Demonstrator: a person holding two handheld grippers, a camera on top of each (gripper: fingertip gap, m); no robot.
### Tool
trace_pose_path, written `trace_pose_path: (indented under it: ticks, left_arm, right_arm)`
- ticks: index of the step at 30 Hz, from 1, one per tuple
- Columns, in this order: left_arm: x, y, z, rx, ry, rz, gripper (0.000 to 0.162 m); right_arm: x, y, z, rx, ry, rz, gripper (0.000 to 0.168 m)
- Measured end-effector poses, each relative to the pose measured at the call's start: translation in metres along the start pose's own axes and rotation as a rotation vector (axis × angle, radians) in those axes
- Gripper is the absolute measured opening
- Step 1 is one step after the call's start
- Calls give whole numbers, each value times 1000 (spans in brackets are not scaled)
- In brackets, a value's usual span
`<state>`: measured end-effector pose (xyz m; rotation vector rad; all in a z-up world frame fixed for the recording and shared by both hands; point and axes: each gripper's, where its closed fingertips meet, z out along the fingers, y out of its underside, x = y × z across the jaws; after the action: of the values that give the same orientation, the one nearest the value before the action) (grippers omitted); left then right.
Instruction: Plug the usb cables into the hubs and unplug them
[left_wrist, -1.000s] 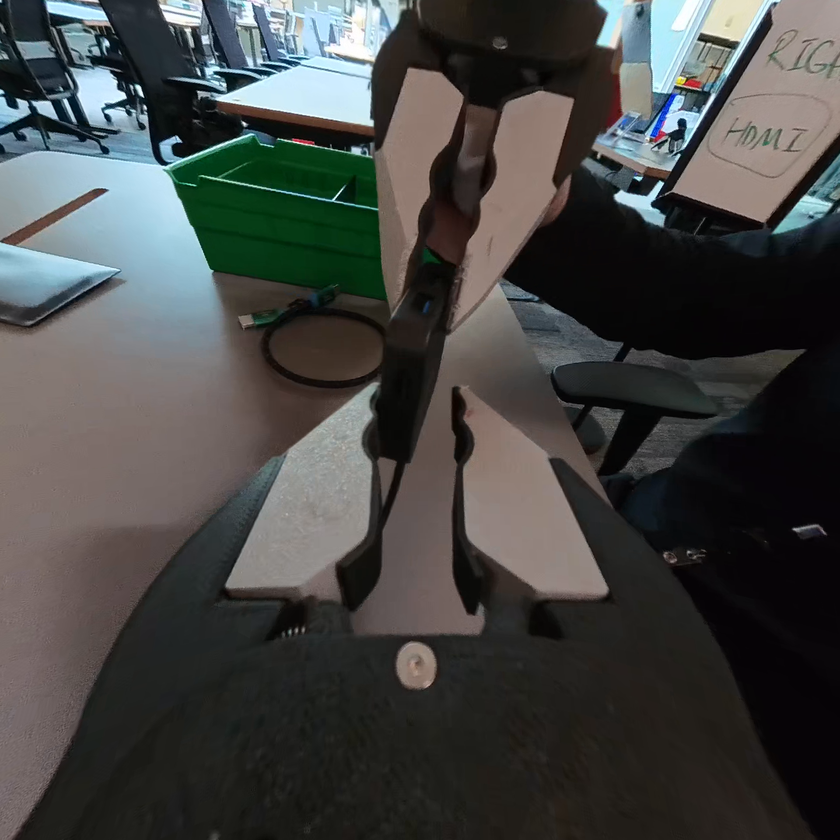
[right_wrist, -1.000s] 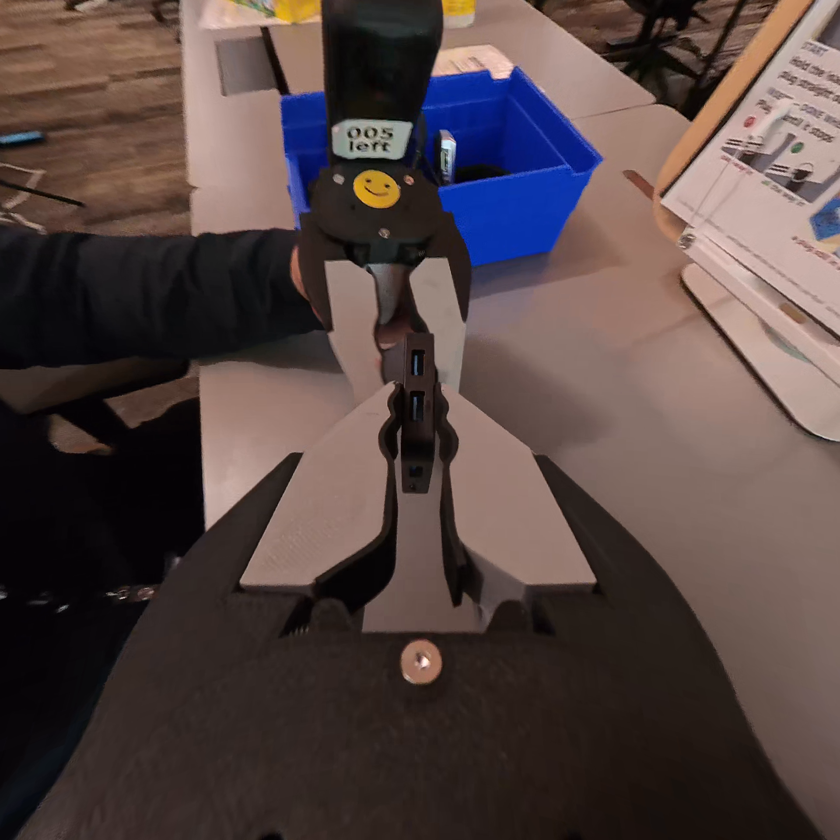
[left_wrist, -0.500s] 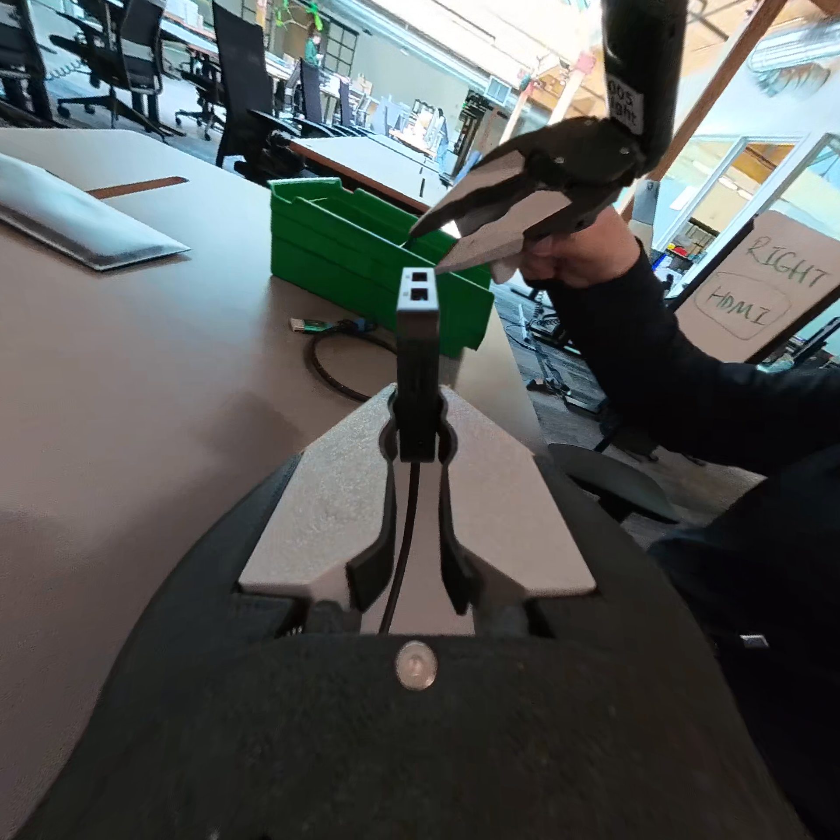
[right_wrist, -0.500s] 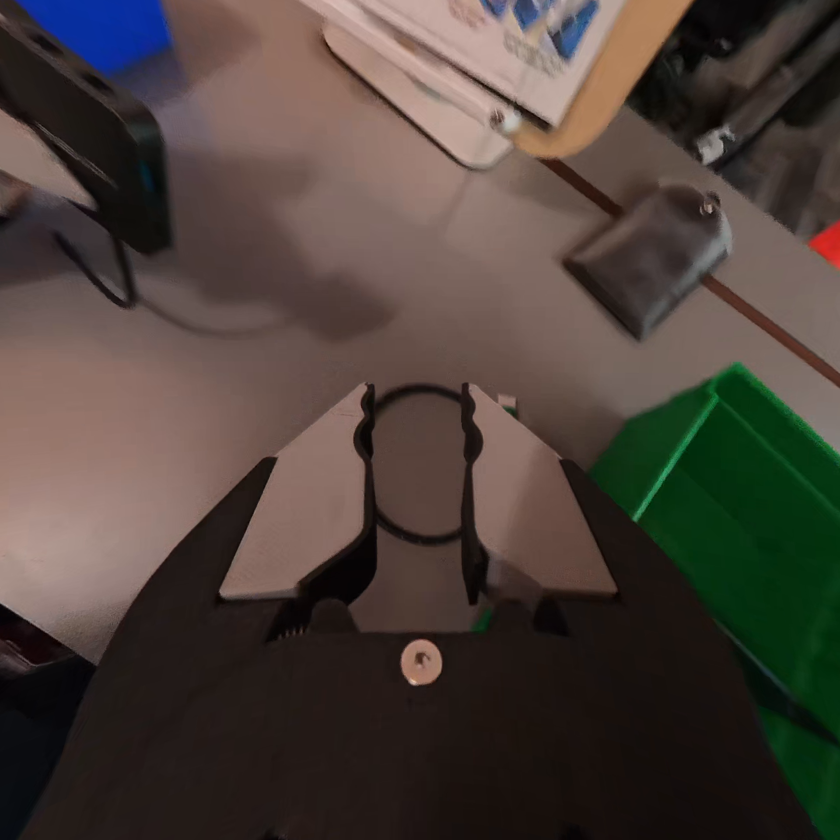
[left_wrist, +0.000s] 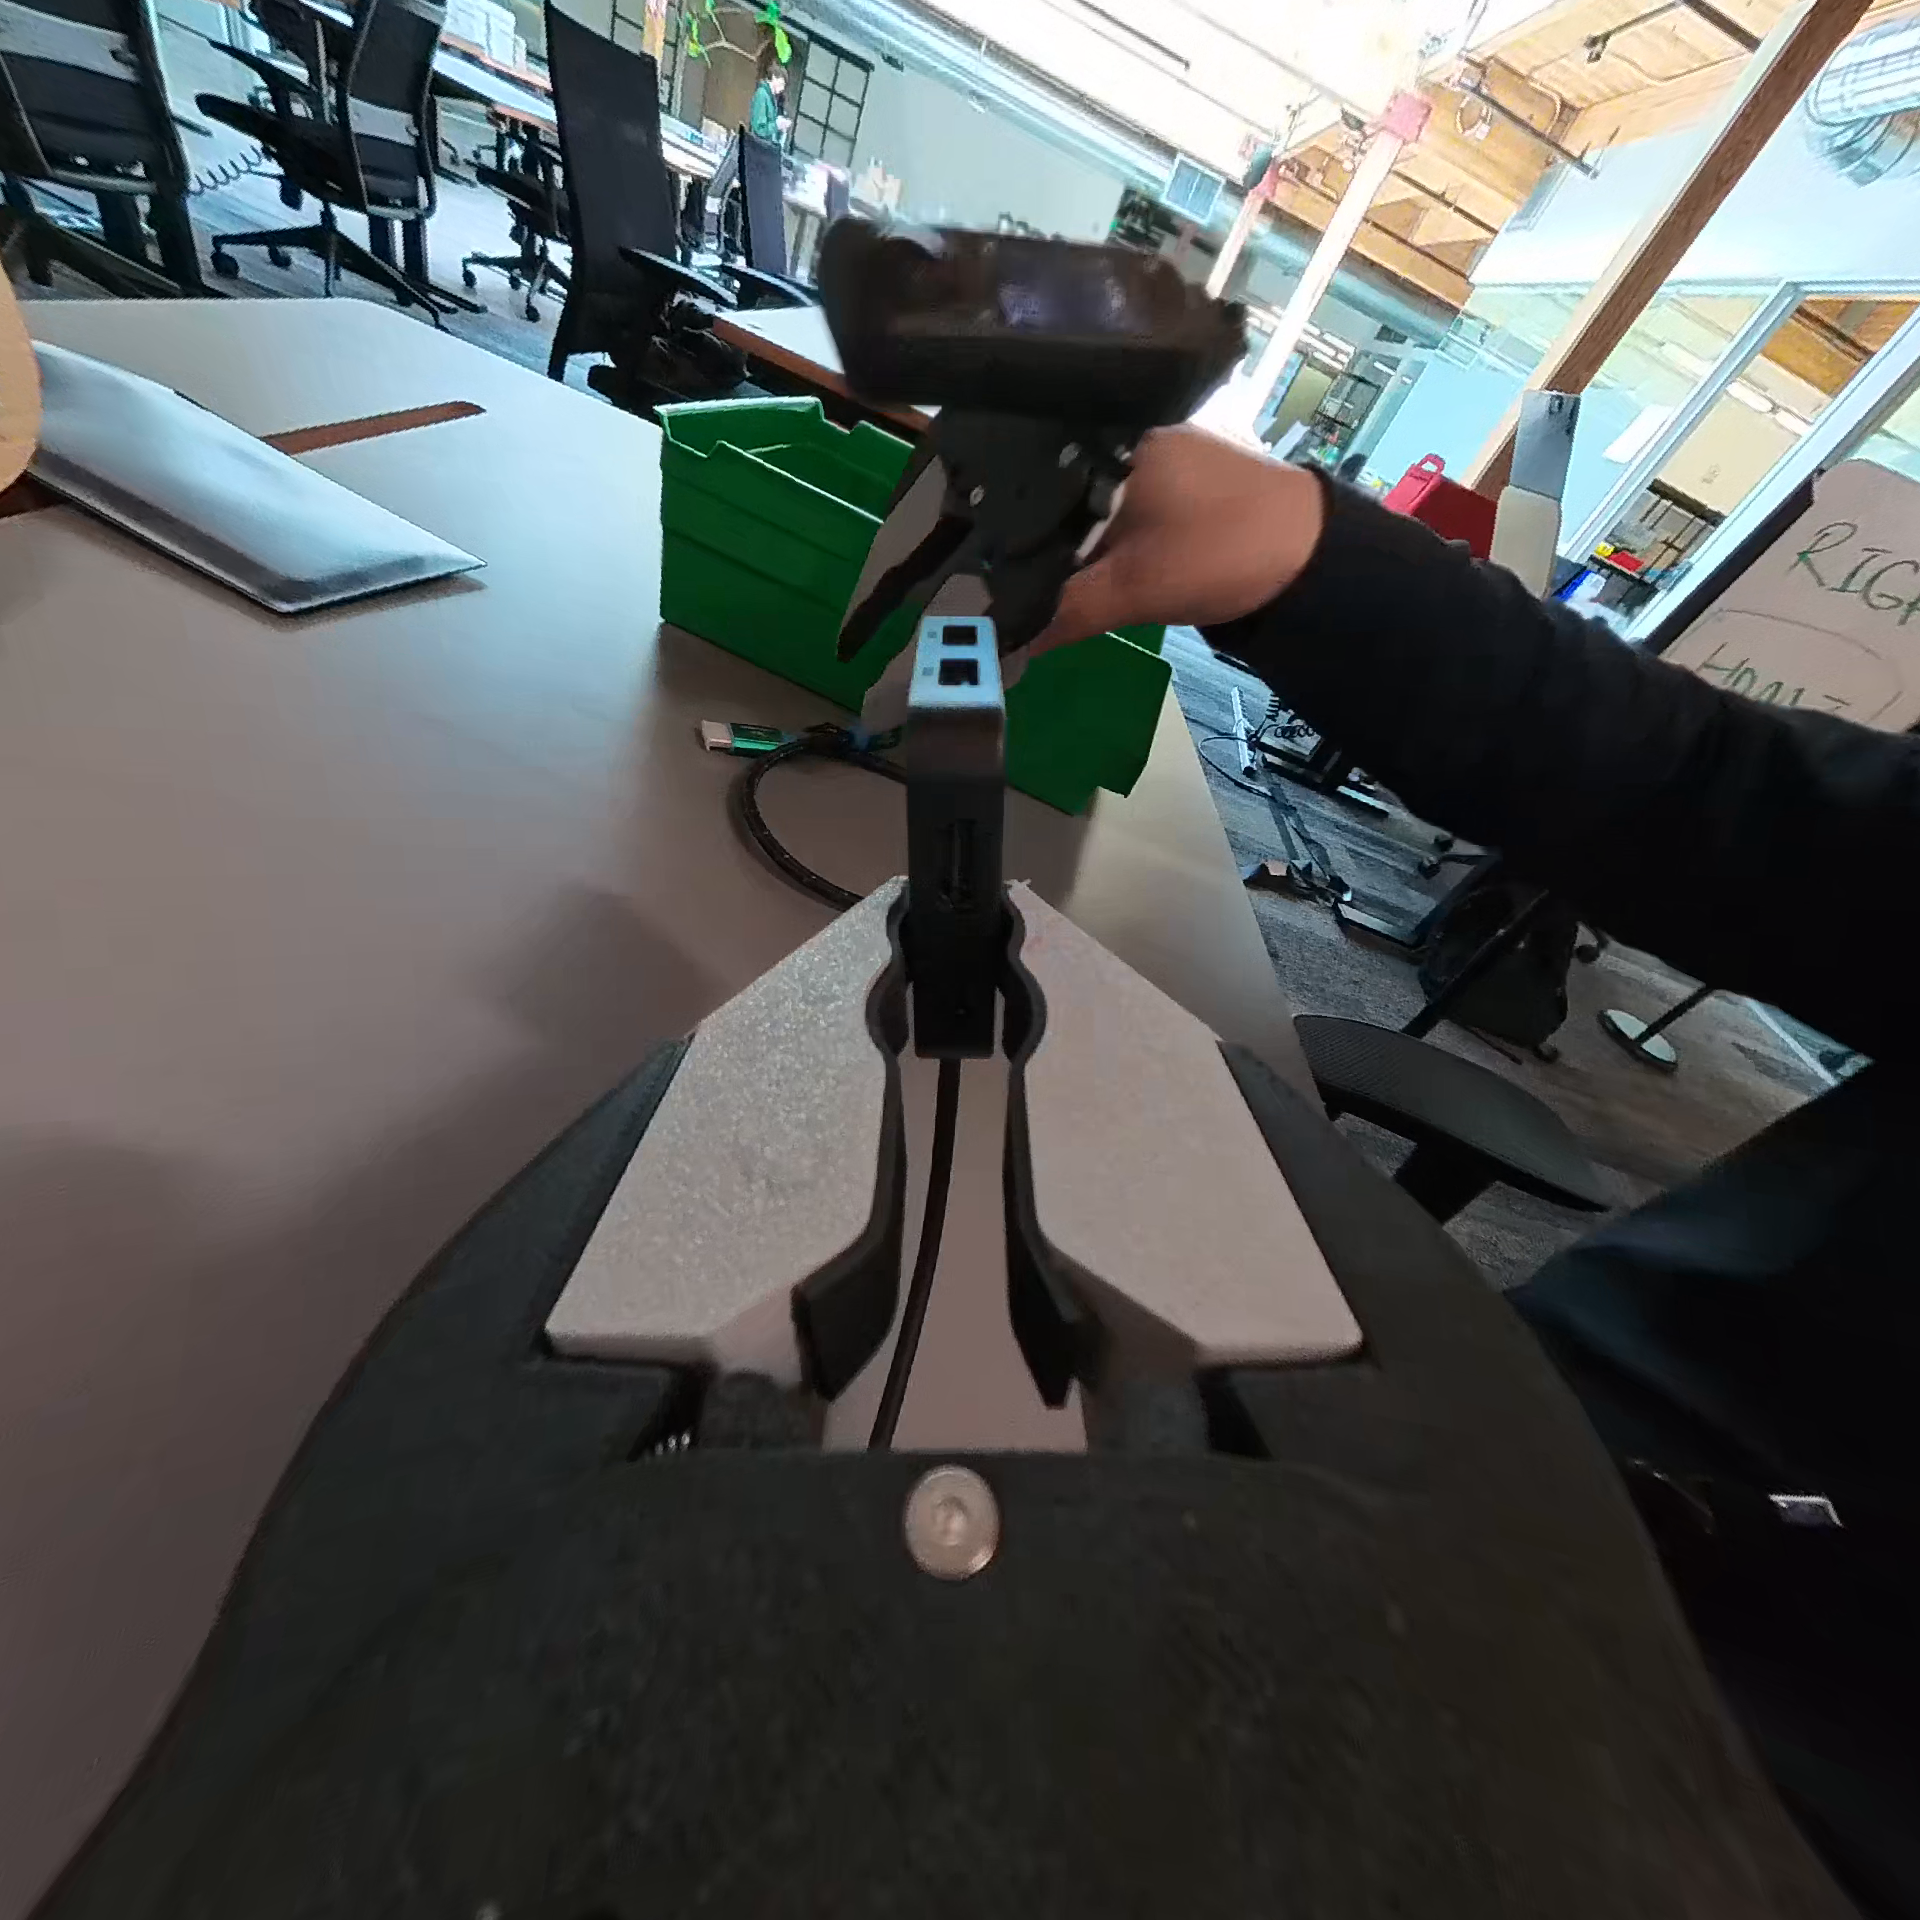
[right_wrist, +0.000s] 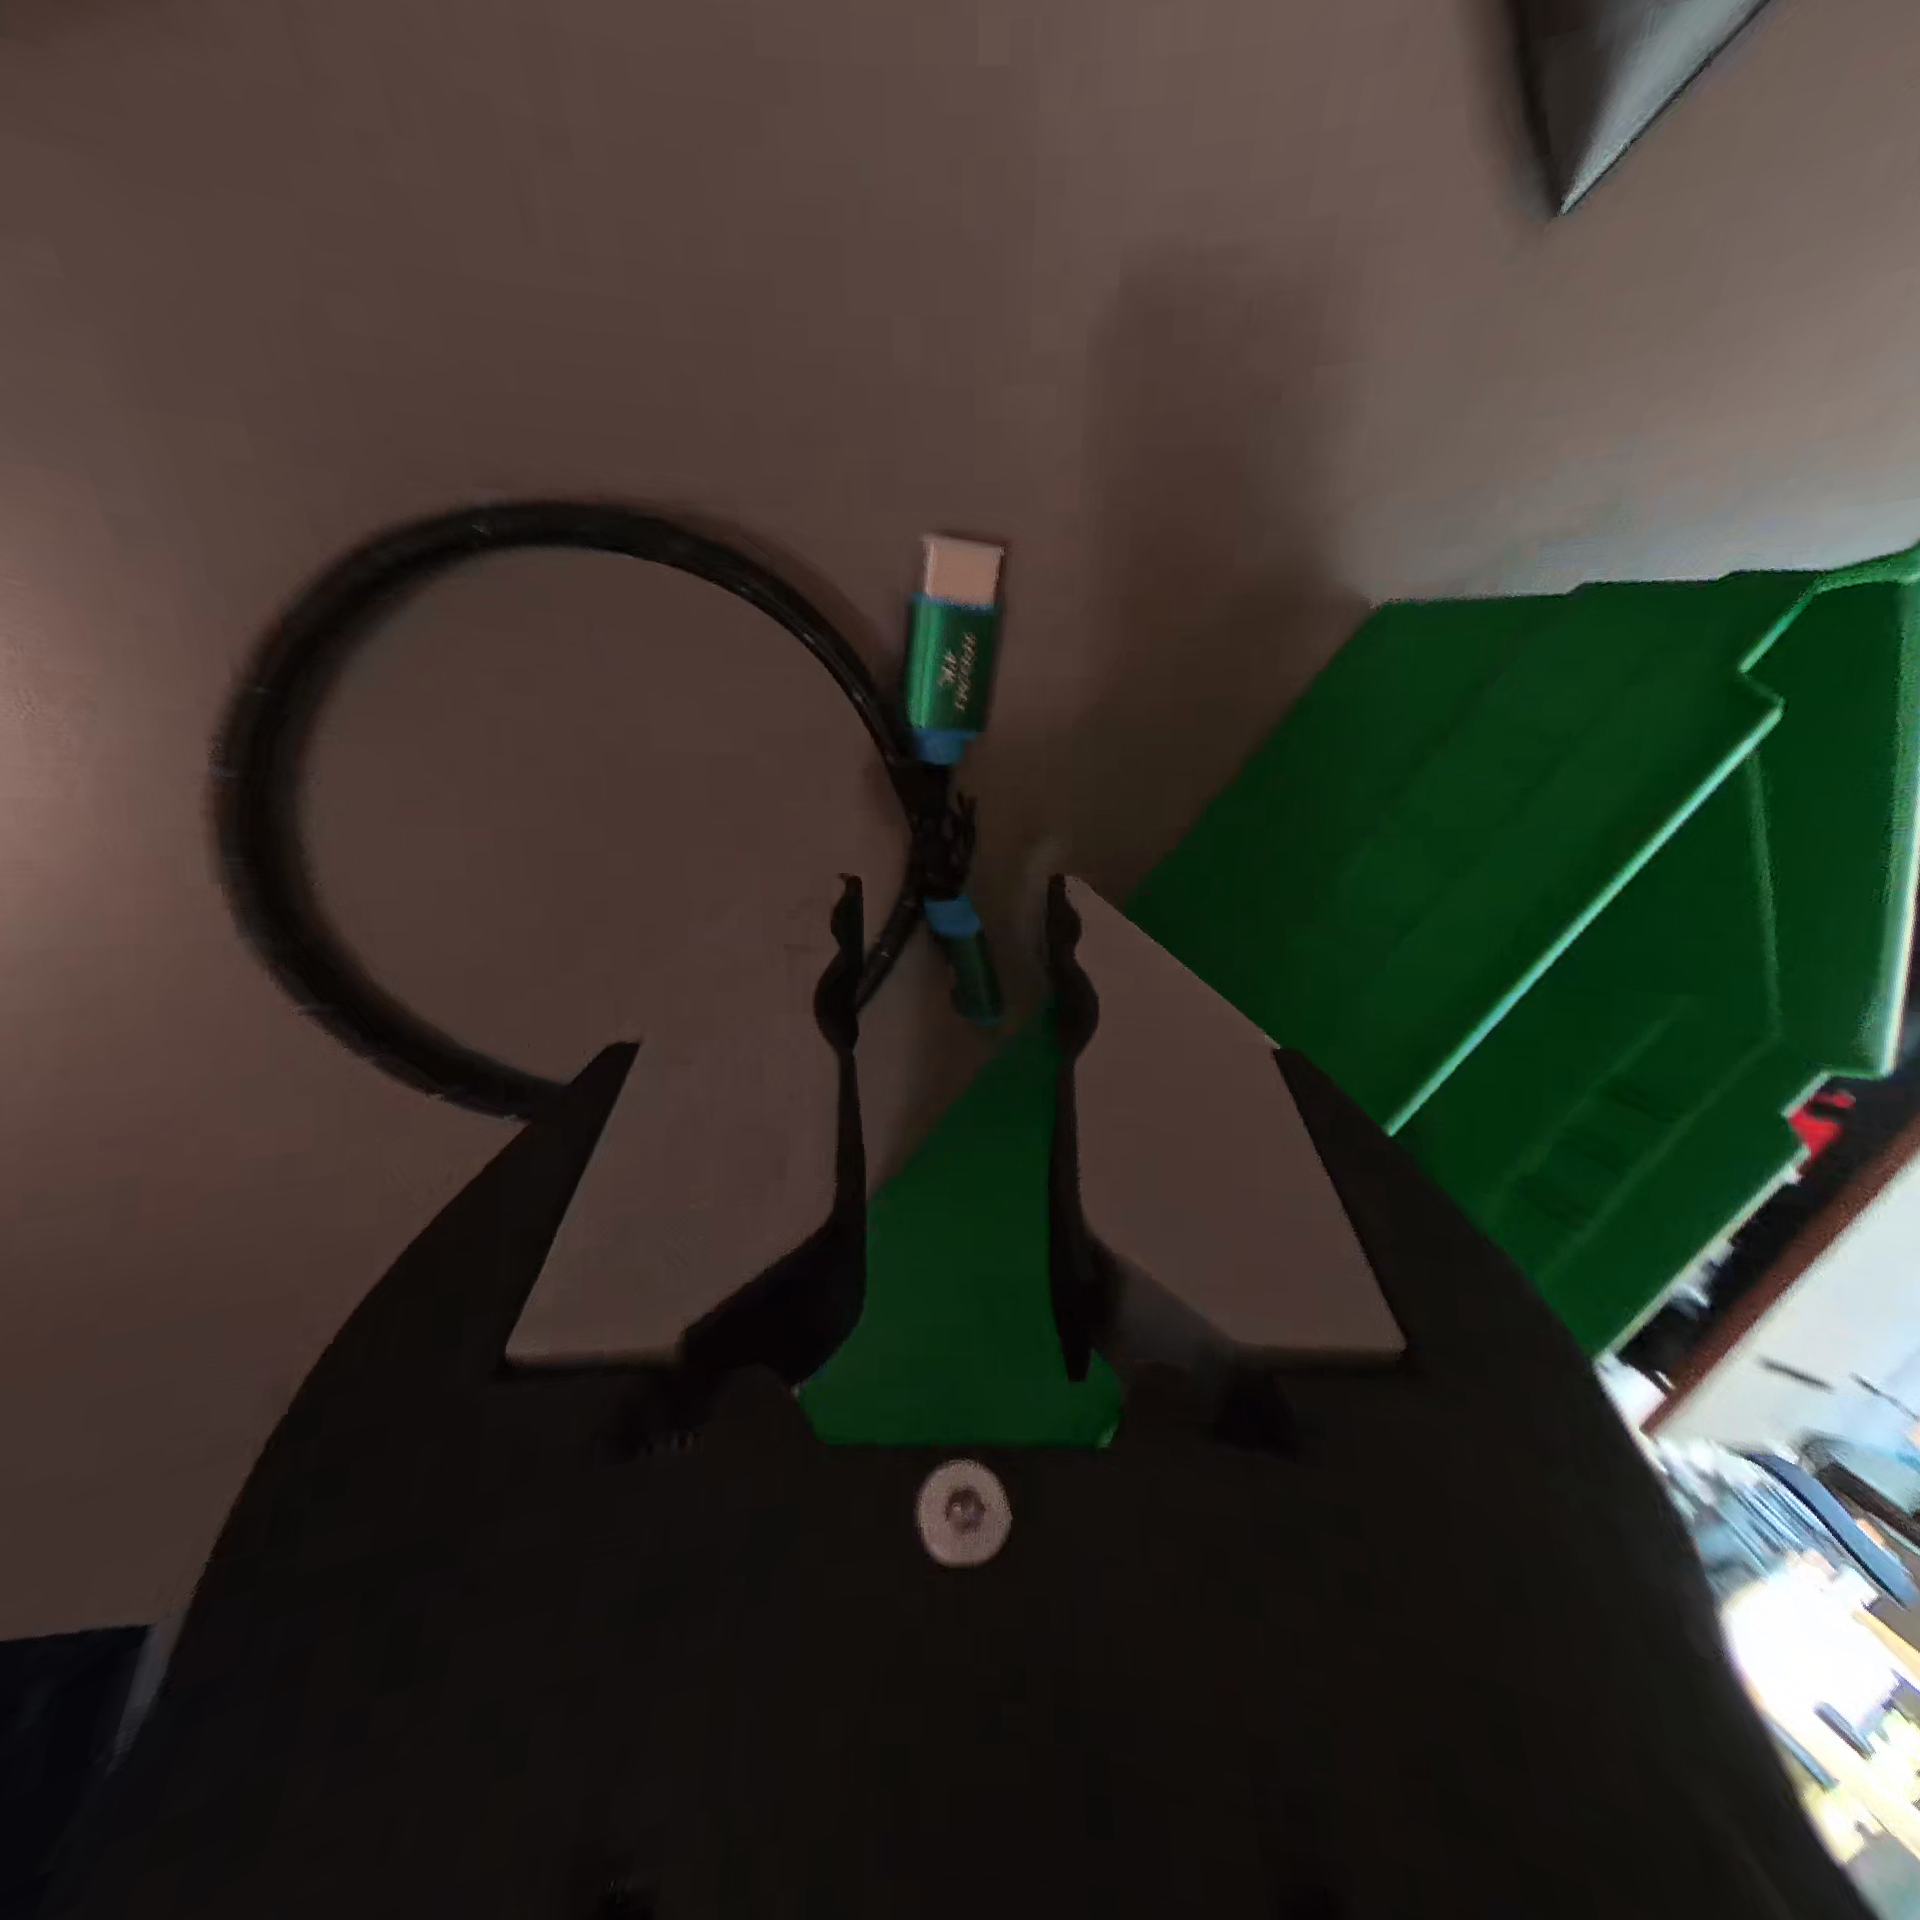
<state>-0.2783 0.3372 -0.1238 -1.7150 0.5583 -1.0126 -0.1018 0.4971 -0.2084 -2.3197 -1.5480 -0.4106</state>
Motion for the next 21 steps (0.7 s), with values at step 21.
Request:
trace_pose_path:
  ticks: [21]
  left_arm:
    - [-1, -12, -13, 49, 5, -28, 11]
  right_arm:
    - [-90, 18, -28, -92, -422, -115, 20]
